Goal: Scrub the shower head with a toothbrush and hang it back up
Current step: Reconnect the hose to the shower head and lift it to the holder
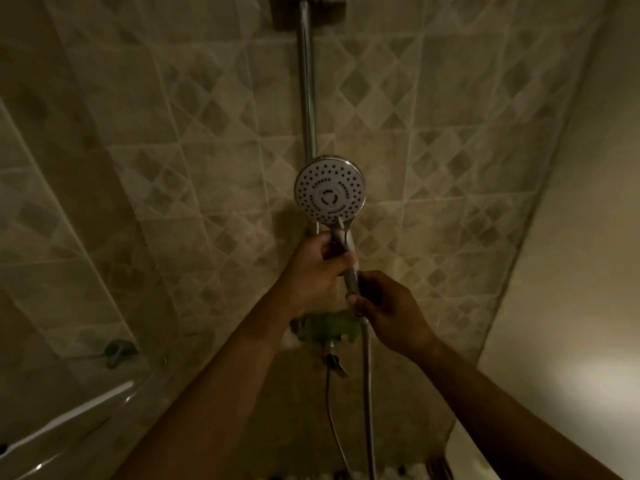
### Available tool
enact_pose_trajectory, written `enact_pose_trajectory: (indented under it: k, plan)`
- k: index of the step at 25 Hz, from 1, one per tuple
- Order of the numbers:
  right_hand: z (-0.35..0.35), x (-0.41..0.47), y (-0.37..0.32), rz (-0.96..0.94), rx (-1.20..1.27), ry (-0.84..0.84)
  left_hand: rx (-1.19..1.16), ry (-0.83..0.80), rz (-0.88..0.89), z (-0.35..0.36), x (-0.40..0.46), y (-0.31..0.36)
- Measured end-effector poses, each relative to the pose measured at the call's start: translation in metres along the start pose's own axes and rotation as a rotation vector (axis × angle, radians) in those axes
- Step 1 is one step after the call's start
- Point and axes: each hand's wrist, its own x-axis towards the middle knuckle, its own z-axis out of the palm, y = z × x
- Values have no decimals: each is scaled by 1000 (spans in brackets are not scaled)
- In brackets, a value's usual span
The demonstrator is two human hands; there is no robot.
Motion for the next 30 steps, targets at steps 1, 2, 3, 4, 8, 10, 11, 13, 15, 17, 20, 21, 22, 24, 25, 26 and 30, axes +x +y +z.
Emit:
enact_pose_trajectory:
  k: [1, 2, 3, 4, 8, 10, 11, 13, 15, 17, 20, 21, 22, 24, 25, 26, 30]
  plan:
    - [-4, 10, -7, -25, -14, 9, 8, 1, 38, -5, 7, 10]
    - [-8, 21, -16, -54, -26, 21, 12, 1, 77, -10, 14, 22]
    - [-12, 33, -24, -75, -36, 31, 13, 4, 104, -16, 21, 33]
    - [-16, 44, -32, -91, -43, 32, 5, 9, 125, -20, 28, 45]
    - [-35, 86, -69, -144, -96, 60, -29, 27, 221, -33, 56, 83]
    - [-45, 104, -88, -154, -136, 71, -10, 26, 255, -37, 70, 100]
    - [-50, 113, -97, -166, -150, 79, 15, 29, 268, -38, 77, 111]
    - [-61, 131, -112, -188, -170, 103, 119, 27, 296, -42, 95, 134]
    - [-72, 150, -126, -197, -186, 130, 205, 13, 307, -45, 113, 159]
    - [-83, 168, -139, -232, -224, 154, 265, 20, 327, -48, 129, 182]
    - [-102, 199, -157, -278, -226, 155, 329, 109, 357, -48, 149, 215]
    - [-109, 210, -162, -290, -218, 147, 334, 126, 355, -47, 153, 226]
    - [-116, 220, -168, -308, -223, 142, 334, 137, 351, -46, 158, 237]
    - [-130, 239, -179, -338, -239, 141, 333, 155, 355, -44, 166, 259]
    - [-136, 247, -185, -355, -235, 140, 339, 166, 365, -44, 171, 269]
    - [-142, 253, -190, -372, -228, 143, 351, 179, 376, -44, 174, 278]
    - [-155, 270, -195, -419, -221, 154, 401, 218, 399, -38, 186, 296]
